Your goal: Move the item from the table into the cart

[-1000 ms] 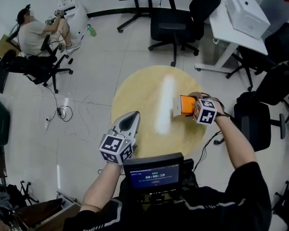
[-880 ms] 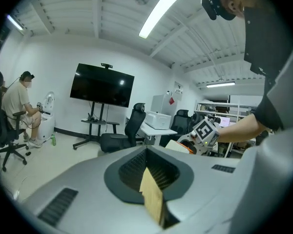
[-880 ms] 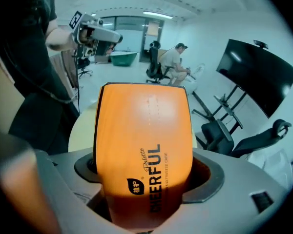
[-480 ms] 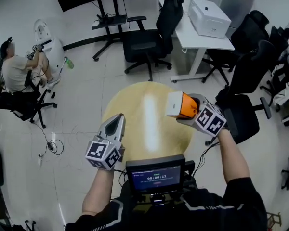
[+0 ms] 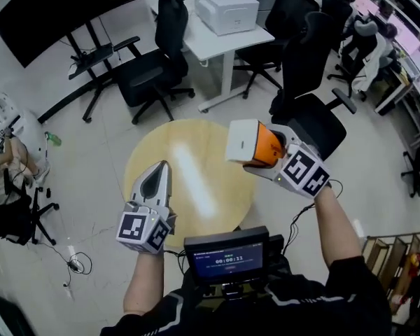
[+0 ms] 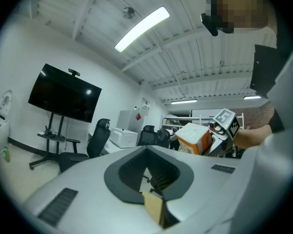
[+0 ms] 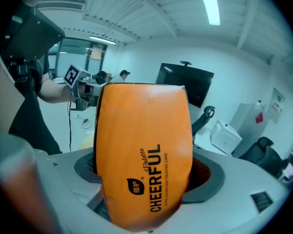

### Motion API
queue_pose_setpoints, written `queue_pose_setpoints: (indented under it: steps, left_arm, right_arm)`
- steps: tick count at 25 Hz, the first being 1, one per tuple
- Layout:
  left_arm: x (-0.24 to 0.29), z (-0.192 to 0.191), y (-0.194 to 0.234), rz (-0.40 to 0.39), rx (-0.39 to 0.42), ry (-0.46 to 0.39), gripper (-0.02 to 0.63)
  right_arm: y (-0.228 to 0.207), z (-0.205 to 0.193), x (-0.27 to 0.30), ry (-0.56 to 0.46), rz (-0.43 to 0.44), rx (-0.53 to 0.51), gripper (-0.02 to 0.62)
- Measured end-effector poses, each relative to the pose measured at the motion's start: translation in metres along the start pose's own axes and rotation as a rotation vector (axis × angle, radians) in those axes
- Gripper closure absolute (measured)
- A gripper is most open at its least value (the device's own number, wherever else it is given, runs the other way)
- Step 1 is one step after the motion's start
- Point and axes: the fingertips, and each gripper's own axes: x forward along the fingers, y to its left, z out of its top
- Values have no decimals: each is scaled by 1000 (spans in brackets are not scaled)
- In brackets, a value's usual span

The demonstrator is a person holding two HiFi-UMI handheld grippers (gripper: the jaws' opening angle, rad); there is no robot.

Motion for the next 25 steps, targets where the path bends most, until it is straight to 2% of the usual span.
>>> queue_pose_setpoints:
  steps: [3,6,10,15,20,25]
  left_arm:
    - [28,-3,-33,-128,-8,-13,603]
    - [61,-4,-96,-245,-3,8,603]
    - [85,-13,-207,-417,44,-7,603]
    - [107,-31,-356,-576,64,-1,603]
    - [102,-44,-509,-746,67,26,603]
    - [83,-62,-627,-937,90,21,603]
  right_arm:
    - [-1,-16,-42,-25,-120,91,173]
    - [-8,-47,-110,-31,-244,150,173]
    - [-4,-101,-212,-50,-388,213,173]
    - [19,-175,-345,-70,-549,306,173]
    - [61,-236,-486,-42,-714,368,173]
    - [116,-270,-580,-9,-907,429,173]
